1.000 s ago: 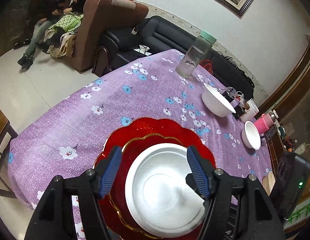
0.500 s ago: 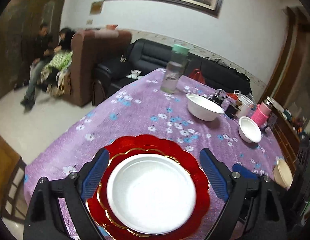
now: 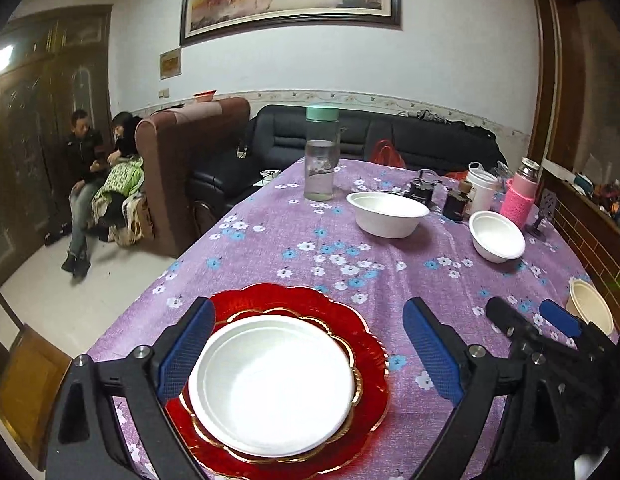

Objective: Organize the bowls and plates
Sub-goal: 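Move the left gripper to the beige plastic bowl and grasp its rim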

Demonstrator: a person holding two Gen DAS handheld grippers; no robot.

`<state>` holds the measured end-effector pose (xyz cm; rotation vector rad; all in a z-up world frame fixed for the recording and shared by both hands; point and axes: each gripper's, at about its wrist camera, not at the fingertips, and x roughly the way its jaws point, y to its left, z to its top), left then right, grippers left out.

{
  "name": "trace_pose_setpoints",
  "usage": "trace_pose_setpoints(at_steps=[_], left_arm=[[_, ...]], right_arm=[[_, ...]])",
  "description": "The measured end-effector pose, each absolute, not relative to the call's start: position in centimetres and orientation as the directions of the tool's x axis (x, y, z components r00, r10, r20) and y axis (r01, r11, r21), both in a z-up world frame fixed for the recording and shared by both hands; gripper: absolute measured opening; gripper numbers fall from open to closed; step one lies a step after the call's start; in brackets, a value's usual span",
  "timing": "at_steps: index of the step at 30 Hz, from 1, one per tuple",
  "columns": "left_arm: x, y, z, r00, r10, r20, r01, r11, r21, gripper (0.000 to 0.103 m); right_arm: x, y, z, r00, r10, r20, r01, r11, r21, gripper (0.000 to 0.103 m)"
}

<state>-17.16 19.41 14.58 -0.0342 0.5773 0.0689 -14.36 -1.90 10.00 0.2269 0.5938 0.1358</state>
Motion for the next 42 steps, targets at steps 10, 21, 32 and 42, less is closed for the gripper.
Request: trace_pose_setpoints(at_steps=[10,21,32,42], left_arm=[[-16.9,14.7,14.4,0.824,0.047,-0.564,-0.004,0.997,0.077,0.095],[-16.0,9.9,14.1,0.804,-0.003,-0.594,0.091,0.989,0.117,0.095],[-13.3,1.3,14.3,0.692,-0.285,-0.663,0.37,0.929,-0.012,0.094],[-6.6,-9.2,11.5,0.476,-0.449,-0.756,0.506,0.843,-0.182,0.094]], right_arm=[[-15.5,-10.0,9.1,0.822,0.1,-0.56,0.101,0.943,0.318,0.096],[-19.6,-21.6,9.0,0.825,-0.05,-0.563,0.293,0.89,0.349,0.096],[-23.5,-33.0,8.0,0.748,-0.192,-0.635,0.497,0.797,0.344,0.096],[-19.7,-35.7,5.7,0.718,-0.062,-0.693,0.455,0.795,0.401,0.084]])
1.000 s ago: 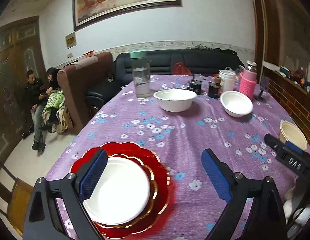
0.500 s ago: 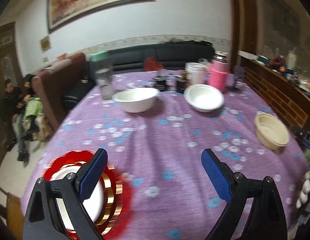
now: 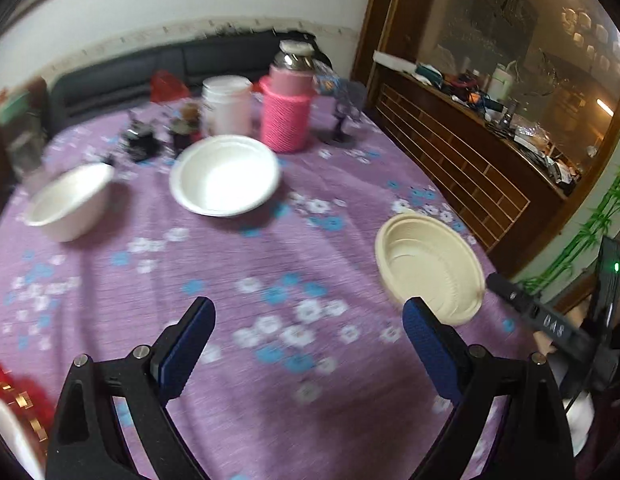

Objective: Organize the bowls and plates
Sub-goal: 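Move the left gripper to the beige plastic bowl and grasp its rim, then lift the beige bowl with the left gripper and carry it to the red plates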

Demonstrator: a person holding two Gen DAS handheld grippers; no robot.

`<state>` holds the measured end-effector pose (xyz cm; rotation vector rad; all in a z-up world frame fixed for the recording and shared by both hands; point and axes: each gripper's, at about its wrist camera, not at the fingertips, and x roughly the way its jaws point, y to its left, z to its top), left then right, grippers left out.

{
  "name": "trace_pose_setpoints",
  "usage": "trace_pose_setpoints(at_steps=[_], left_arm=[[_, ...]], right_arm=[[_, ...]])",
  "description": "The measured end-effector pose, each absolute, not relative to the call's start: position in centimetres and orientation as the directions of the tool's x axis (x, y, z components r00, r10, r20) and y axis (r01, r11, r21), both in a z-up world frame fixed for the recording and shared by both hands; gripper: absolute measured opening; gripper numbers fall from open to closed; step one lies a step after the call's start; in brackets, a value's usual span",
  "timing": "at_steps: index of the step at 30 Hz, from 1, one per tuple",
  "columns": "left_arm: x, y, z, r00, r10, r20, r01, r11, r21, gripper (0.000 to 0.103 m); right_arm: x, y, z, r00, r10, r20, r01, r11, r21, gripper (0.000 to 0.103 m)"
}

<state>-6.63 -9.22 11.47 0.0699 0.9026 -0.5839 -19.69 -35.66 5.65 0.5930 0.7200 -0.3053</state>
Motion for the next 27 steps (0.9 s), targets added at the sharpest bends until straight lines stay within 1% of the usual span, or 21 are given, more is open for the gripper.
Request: trace_pose_setpoints(at_steps=[2,4,6,14,16,17,18,19,20,21,22,23,25,26,27], left_arm=[[-4.9,-10.8,10.6,0.433,-0.455,-0.778,0.488,0.844,-0.222,0.094],[-3.7,-11.8,9.9,0.393,-0.471,-0.789,0.467,0.842,-0.27,0.093],[-2.6,-13.3,9.2,0.352,-0.485,-0.8,0.454,0.836,-0.307,0.092],[-1.1,-18.9,6.4,0.362,-0.384,-0.85,0.497,0.85,-0.173,0.092],[-0.8,-19.9,5.7,0.345,-0.378,-0.859,0.511,0.844,-0.166,0.092],[-0.7,-20.3,5.3,0.335,-0.376,-0.864,0.516,0.84,-0.165,0.092],[-0.7,-20.7,4.8,0.323,-0.372,-0.87,0.522,0.837,-0.164,0.086],[-0.6,-21.1,4.4,0.307,-0.369,-0.877,0.529,0.832,-0.164,0.075],[-0.5,-21.6,3.9,0.283,-0.364,-0.888,0.541,0.825,-0.165,0.068],[-0.4,-22.0,3.5,0.257,-0.357,-0.898,0.55,0.818,-0.168,0.051],[-0.3,-22.2,3.2,0.24,-0.354,-0.904,0.554,0.815,-0.172,0.036],[-0.3,-22.3,2.9,0.232,-0.35,-0.908,0.554,0.815,-0.173,0.033],[-0.4,-22.3,3.0,0.251,-0.351,-0.902,0.554,0.816,-0.163,0.03],[-0.4,-22.4,3.0,0.249,-0.355,-0.901,0.556,0.814,-0.167,0.027],[-0.5,-22.4,3.0,0.248,-0.358,-0.9,0.557,0.813,-0.169,0.022]], right_arm=[[-19.2,-36.1,5.2,0.715,-0.04,-0.698,0.457,0.782,0.423,0.083],[-18.6,-36.6,4.7,0.711,-0.01,-0.704,0.452,0.772,0.446,0.076],[-18.1,-36.8,4.3,0.706,0.013,-0.708,0.449,0.766,0.461,0.073],[-16.3,-37.2,2.9,0.683,0.054,-0.728,0.438,0.768,0.468,0.072],[-15.9,-37.2,2.5,0.68,0.074,-0.73,0.428,0.768,0.476,0.063],[-15.8,-37.2,2.4,0.677,0.083,-0.731,0.425,0.767,0.48,0.062],[-15.6,-37.2,2.3,0.674,0.09,-0.733,0.423,0.767,0.483,0.06],[-15.5,-37.2,2.1,0.671,0.091,-0.735,0.424,0.767,0.482,0.059],[-15.4,-37.2,2.1,0.671,0.092,-0.736,0.423,0.767,0.481,0.058],[-15.3,-37.2,2.0,0.67,0.098,-0.736,0.42,0.767,0.485,0.055],[-15.2,-37.2,1.9,0.669,0.105,-0.736,0.418,0.766,0.488,0.05],[-15.1,-37.2,1.7,0.667,0.113,-0.737,0.415,0.765,0.493,0.047],[-14.9,-37.1,1.5,0.664,0.128,-0.737,0.41,0.762,0.502,0.038],[-14.9,-37.1,1.4,0.663,0.129,-0.737,0.411,0.76,0.503,0.035],[-14.9,-37.1,1.3,0.664,0.127,-0.737,0.413,0.759,0.503,0.03]])
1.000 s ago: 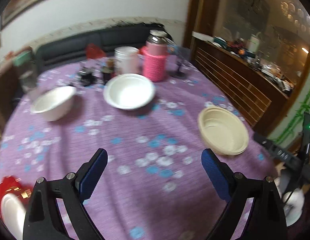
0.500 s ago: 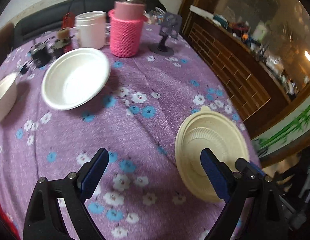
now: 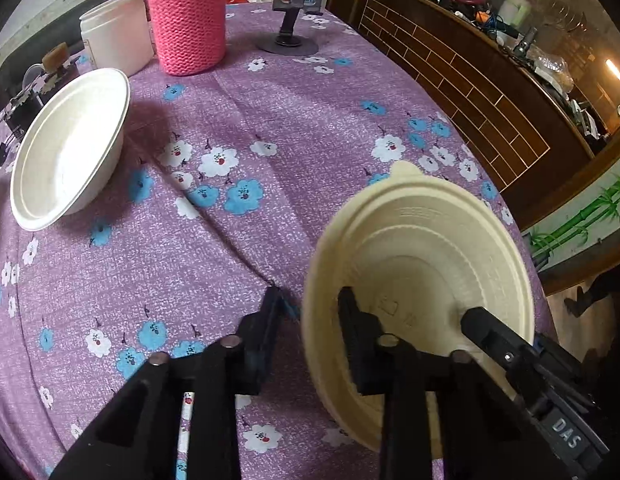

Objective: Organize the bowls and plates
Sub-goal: 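Lift the beige bowl with the left gripper and carry it to the red plates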

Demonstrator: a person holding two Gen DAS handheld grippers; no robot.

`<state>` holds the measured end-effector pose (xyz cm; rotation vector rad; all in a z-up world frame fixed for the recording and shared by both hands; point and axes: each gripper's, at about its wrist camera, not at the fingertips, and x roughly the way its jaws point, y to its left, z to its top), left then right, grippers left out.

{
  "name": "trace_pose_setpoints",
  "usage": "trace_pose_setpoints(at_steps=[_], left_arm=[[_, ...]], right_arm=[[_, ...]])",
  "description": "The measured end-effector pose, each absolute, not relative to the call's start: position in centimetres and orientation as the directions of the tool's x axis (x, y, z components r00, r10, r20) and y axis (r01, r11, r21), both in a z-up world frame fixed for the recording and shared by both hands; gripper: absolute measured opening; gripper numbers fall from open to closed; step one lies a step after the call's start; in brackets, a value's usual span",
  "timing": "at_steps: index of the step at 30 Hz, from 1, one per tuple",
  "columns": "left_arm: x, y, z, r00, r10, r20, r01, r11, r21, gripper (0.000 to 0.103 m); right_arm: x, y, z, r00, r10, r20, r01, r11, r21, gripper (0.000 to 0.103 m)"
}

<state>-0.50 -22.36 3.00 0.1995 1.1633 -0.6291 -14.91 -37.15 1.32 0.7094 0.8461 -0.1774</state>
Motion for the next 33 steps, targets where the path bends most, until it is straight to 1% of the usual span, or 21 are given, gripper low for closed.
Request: trace_pose_setpoints(at_steps=[1,3,7,15,21,28,33], left_arm=[[-0.6,-22.4,3.0,0.248,-0.36,-0.899,0.561,0.81,-0.17,0.019],[-0.9,-22.4,3.1,0.249,-0.365,-0.897,0.565,0.807,-0.172,0.017],[-1.5,-21.9,3.8,0.272,-0.38,-0.884,0.569,0.805,-0.171,0.017],[-3.1,-17.1,6.2,0.294,-0.429,-0.854,0.507,0.828,-0.241,0.017],[-4.8,-11.2,8.9,0.377,-0.431,-0.82,0.447,0.86,-0.247,0.017],[-6.7,-3.2,11.2,0.47,-0.389,-0.792,0.347,0.907,-0.24,0.017],[-7.8,3.4,11.7,0.51,-0.356,-0.783,0.241,0.933,-0.267,0.018]], right_arm=[[-14.9,-37.2,1.3,0.665,0.128,-0.735,0.413,0.757,0.505,0.026],[-15.0,-37.1,1.2,0.668,0.132,-0.733,0.412,0.754,0.511,0.021],[-15.2,-36.4,1.8,0.67,0.107,-0.735,0.409,0.773,0.485,0.018],[-15.6,-33.9,3.9,0.695,0.137,-0.706,0.35,0.794,0.497,0.017],[-15.2,-29.3,6.2,0.707,0.204,-0.677,0.246,0.827,0.505,0.017],[-14.1,-22.6,7.8,0.691,0.307,-0.654,0.119,0.845,0.522,0.017],[-13.3,-17.0,8.7,0.665,0.364,-0.652,0.03,0.86,0.51,0.018]])
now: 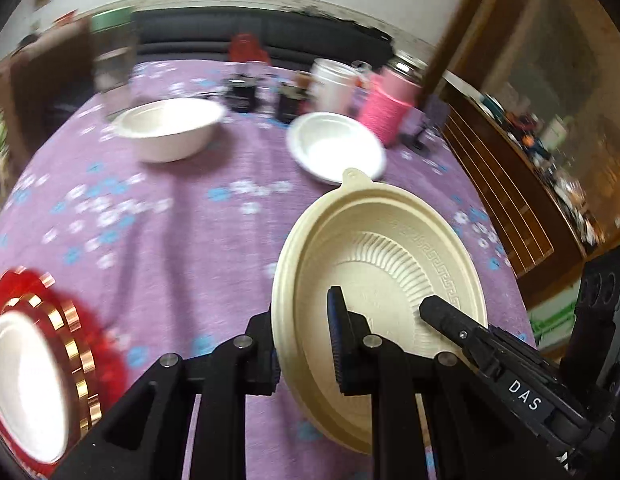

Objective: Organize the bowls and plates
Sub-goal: 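Lift the beige bowl with the left gripper and carry it to the red plates, then lower the beige bowl onto the white bowl and open the left gripper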

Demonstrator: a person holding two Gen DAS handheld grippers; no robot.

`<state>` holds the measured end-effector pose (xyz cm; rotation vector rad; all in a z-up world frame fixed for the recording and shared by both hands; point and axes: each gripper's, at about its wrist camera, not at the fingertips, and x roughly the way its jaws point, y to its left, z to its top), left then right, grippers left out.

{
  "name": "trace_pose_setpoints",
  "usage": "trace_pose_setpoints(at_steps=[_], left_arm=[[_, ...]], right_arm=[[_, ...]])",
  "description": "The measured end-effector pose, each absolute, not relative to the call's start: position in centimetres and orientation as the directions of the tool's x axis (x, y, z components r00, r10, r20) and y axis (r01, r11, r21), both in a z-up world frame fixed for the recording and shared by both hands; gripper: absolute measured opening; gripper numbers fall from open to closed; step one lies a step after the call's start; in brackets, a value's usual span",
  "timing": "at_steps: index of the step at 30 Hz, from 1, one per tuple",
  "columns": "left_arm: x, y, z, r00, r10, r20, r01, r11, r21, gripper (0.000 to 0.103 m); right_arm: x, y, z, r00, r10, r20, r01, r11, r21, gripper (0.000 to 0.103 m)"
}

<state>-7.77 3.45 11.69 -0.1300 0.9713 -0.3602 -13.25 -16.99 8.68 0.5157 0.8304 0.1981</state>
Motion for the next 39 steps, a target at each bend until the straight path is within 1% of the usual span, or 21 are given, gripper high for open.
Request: trace_pose_setpoints(at_steps=[10,17,22,29,31,33,35,36,37,38,39], left_arm=[[-11.1,17.7,12.6,0.616,-0.238,-0.751,0.007,0.955,-0.297,0.019],[-12.8,25.8,11.5,0.642,-0.13,-0.756,-0.147,0.946,-0.288,0.023],[-13.4,29.1,9.5,0.615,-0.118,-0.78,-0.195,0.935,-0.295,0.023],[-13.7,30.4,8.1,0.598,-0.12,-0.792,-0.211,0.93,-0.301,0.024],[-13.8,30.5,7.9,0.598,-0.126,-0.792,-0.209,0.929,-0.305,0.028],[-13.7,30.6,7.9,0.6,-0.127,-0.79,-0.205,0.93,-0.305,0.029],[-13.8,30.8,8.1,0.602,-0.132,-0.787,-0.202,0.929,-0.31,0.034],[-13.9,30.9,8.2,0.606,-0.139,-0.783,-0.199,0.926,-0.319,0.039],[-14.0,31.1,8.4,0.612,-0.142,-0.778,-0.197,0.925,-0.324,0.047],[-14.1,31.2,8.7,0.617,-0.133,-0.775,-0.2,0.927,-0.318,0.052],[-14.2,31.4,9.0,0.626,-0.123,-0.77,-0.204,0.927,-0.314,0.062]], right_arm=[[-11.4,-2.9,10.7,0.566,0.493,-0.661,-0.211,0.862,0.462,0.018],[-10.0,6.3,9.7,0.472,0.549,-0.69,-0.321,0.836,0.446,0.018],[-9.6,10.0,8.8,0.436,0.544,-0.717,-0.354,0.836,0.419,0.018],[-9.5,11.9,8.3,0.428,0.512,-0.744,-0.362,0.852,0.378,0.018],[-9.4,12.0,8.0,0.423,0.504,-0.753,-0.359,0.856,0.372,0.018],[-9.5,12.2,7.9,0.42,0.5,-0.758,-0.355,0.858,0.37,0.018],[-9.6,12.6,7.7,0.416,0.497,-0.762,-0.357,0.86,0.365,0.018],[-9.6,12.7,7.6,0.414,0.495,-0.764,-0.36,0.86,0.362,0.018],[-9.7,12.9,7.6,0.418,0.489,-0.766,-0.362,0.863,0.353,0.018],[-9.8,13.0,7.6,0.424,0.48,-0.768,-0.363,0.867,0.341,0.017],[-9.9,13.2,7.7,0.428,0.473,-0.77,-0.367,0.87,0.331,0.016]])
